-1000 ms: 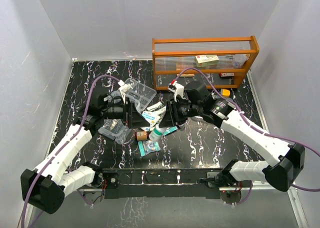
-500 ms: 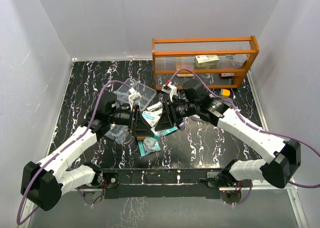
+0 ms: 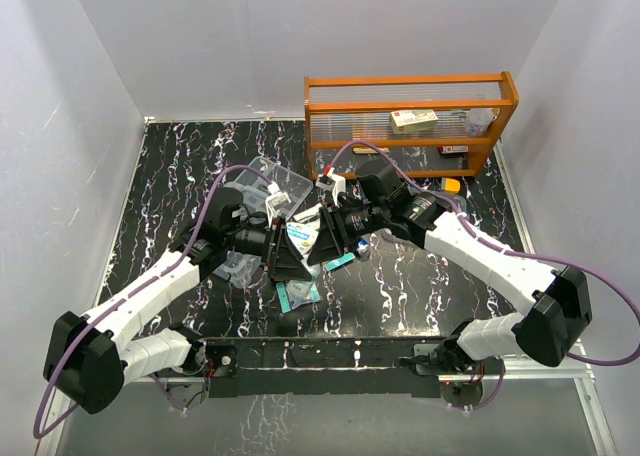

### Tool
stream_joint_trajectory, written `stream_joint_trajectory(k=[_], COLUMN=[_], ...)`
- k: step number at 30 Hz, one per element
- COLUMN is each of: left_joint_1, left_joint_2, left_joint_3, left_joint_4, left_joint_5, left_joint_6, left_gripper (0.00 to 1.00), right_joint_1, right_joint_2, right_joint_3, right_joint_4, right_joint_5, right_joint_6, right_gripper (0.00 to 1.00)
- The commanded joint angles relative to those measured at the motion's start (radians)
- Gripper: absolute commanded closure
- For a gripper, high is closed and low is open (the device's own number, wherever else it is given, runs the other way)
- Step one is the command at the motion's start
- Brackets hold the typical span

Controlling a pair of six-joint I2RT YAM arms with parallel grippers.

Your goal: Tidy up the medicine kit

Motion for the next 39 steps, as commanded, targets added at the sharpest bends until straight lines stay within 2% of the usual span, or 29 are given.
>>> stream_joint_trajectory(k=[1,5,8,10,14,16,19,21,24,30,35,39], left_joint_1=[-0.008,-0.012,-0.014,-0.016,-0.016,-0.014,-0.015,-0.016,-0.015,-0.013,-0.008,-0.006], left_joint_2=[0.009,0.029,0.035,0.026,-0.005,-0.021,-0.049,-0.07,-0.107,-0.204,-0.219,-0.247], left_joint_3=[0.034,0.046,0.048,0.041,0.027,0.021,0.019,0.022,0.029,0.033,0.143,0.157], left_joint_4=[-0.05,-0.09,-0.072,-0.038,-0.004,-0.003,-0.022,-0.043,-0.076,-0.142,-0.35,-0.425], left_joint_5=[0.061,0.054,0.056,0.052,0.028,0.017,-0.052,-0.12,-0.281,-0.771,-1.284,-1.512], left_joint_6=[0.066,0.094,0.084,0.07,0.071,0.074,0.074,0.059,0.015,-0.127,-0.245,-0.4], left_gripper=[0.27,0.29,0.42,0.5,0.6,0.62,0.69,0.7,0.71,0.71,0.69,0.69], right_joint_1=[-0.005,-0.005,-0.004,-0.004,-0.005,-0.006,-0.008,-0.009,-0.009,-0.01,-0.009,-0.009], right_joint_2=[-0.008,-0.001,-0.002,-0.005,-0.027,-0.051,-0.096,-0.131,-0.191,-0.316,-0.374,-0.4], right_joint_3=[0.062,0.065,0.059,0.058,0.062,0.065,0.072,0.073,0.063,-0.003,-0.081,-0.13], right_joint_4=[0.069,0.068,0.073,0.076,0.07,0.072,0.074,0.082,0.095,0.14,0.166,0.18], right_joint_5=[-0.045,-0.05,-0.048,-0.047,0.004,0.06,0.161,0.252,0.422,0.7,0.778,0.796], right_joint_6=[-0.028,-0.028,-0.026,-0.024,-0.021,-0.007,0.024,0.055,0.116,0.213,0.26,0.297], right_gripper=[0.9,0.9,0.9,0.86,0.64,0.46,0.35,0.28,0.25,0.24,0.24,0.25])
